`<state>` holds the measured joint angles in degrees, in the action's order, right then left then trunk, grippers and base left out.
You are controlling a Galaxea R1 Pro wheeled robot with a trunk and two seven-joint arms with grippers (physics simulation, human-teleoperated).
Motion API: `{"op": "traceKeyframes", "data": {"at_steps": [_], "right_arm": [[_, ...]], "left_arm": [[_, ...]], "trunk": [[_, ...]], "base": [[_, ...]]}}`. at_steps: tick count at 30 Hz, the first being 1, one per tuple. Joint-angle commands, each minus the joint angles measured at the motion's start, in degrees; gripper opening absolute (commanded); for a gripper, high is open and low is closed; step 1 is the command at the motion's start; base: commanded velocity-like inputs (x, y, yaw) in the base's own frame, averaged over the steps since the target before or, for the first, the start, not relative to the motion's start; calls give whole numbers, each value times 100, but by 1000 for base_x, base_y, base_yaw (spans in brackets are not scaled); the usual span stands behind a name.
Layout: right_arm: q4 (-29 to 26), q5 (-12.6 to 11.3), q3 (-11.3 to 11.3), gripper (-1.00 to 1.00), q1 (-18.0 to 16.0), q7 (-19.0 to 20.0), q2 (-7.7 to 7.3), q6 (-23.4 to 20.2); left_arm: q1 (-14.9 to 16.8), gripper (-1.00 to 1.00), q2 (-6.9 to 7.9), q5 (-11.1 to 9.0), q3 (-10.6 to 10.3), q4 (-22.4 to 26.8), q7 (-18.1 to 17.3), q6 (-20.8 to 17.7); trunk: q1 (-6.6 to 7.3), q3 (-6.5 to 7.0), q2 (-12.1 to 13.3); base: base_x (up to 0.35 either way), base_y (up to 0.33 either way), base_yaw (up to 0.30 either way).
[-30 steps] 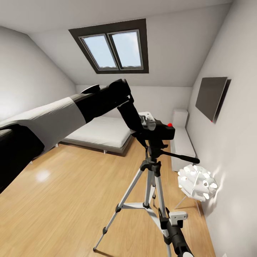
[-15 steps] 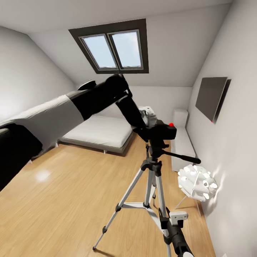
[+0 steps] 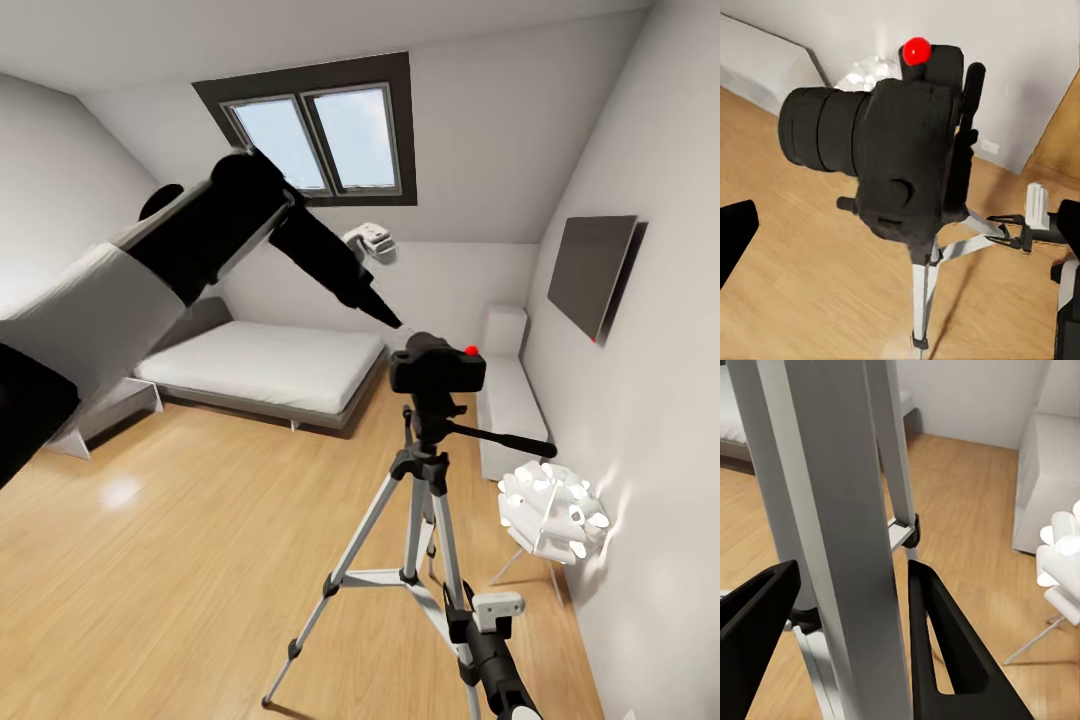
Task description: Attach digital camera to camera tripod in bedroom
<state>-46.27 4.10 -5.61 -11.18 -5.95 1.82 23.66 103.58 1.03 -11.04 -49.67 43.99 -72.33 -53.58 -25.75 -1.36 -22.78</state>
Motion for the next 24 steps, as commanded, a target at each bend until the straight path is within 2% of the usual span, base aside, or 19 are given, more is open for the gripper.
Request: {"op": "traceKeyframes", "data": {"at_steps": [1,2,3,4,5,7,8,9,10,11,14,16,22,24], "right_arm": [[-5,65,-10,-100,-7,-55,1,7],[-5,65,-10,-100,-7,-55,1,7],[-5,65,-10,-100,-7,-55,2,7],[-5,65,-10,-100,-7,-55,2,7],[-5,65,-10,-100,-7,-55,1,7],[-5,65,-10,-100,-7,-55,1,7],[-5,65,-10,-100,-7,-55,2,5],[-5,65,-10,-100,-7,-55,2,5],[-5,65,-10,-100,-7,-55,2,6],[-5,65,-10,-100,-7,-55,3,4],[-5,65,-12,-100,-7,-55,3,6],[-5,65,-12,-100,-7,-55,3,6],[-6,65,-11,-100,-7,-55,-2,7],[-5,65,-10,-100,-7,-55,-5,7]], "left_arm": [[11,100,184,9,127,3,2,-45],[11,100,281,27,202,1,3,-43],[12,100,473,64,323,-7,5,-41],[12,100,569,80,369,-12,8,-41],[12,100,755,114,434,-22,23,-40],[12,100,932,151,470,-28,80,-39],[12,100,1096,187,491,-31,192,-39],[12,100,1171,202,498,-31,268,-39],[11,100,1305,223,509,-24,457,-38],[9,100,1366,230,511,-18,566,-38],[-14,100,1610,242,507,-31,1307,-38],[-57,100,1636,239,505,-52,1477,-38],[-518,100,1635,233,497,-319,2066,-11],[-741,100,1591,213,494,-615,2468,44]], "trunk": [[-4,-13,-14],[-4,-13,-14],[-4,-13,-14],[-4,-13,-14],[-4,-13,-14],[-4,-13,-14],[-4,-13,-14],[-4,-13,-14],[-4,-13,-14],[-4,-13,-14],[-4,-13,-14],[-4,-13,-14],[-4,-13,-14],[-4,-13,-14]], "base": [[0,0,0],[0,0,0],[0,0,0],[0,0,0],[0,0,0],[0,0,0],[0,0,0],[0,0,0],[0,0,0],[0,0,0],[0,0,0],[0,0,0],[0,0,0],[0,0,0]]}}
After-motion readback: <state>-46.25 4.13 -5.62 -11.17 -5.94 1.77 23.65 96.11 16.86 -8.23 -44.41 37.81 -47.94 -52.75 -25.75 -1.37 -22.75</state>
